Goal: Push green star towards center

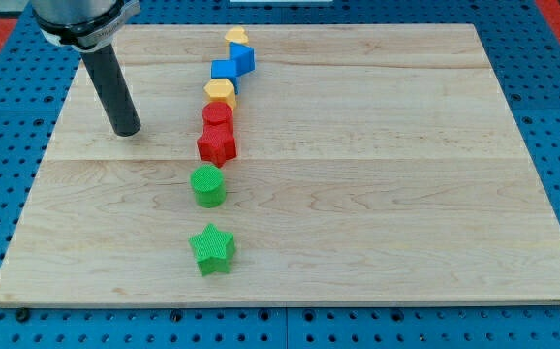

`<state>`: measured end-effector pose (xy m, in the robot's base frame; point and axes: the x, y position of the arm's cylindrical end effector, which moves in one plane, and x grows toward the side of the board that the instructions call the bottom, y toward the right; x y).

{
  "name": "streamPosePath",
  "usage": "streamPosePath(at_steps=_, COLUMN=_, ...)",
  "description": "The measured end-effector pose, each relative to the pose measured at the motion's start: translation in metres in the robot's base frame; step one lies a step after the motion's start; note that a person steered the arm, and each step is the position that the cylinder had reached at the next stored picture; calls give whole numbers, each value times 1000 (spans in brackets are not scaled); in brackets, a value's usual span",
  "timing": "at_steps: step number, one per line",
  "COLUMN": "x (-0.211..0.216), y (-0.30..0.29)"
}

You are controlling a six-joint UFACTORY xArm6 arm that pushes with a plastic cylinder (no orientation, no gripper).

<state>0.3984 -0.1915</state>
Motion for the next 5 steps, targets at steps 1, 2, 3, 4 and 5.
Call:
streamPosePath(at_steps=1, x=0, y=0)
streamPosePath(at_steps=2, x=13, y=-7)
streamPosePath(at_steps=3, x=119, y=4)
streamPosePath(at_steps=4, x=220, y=27)
streamPosePath(at_steps=5, x=219, y=51)
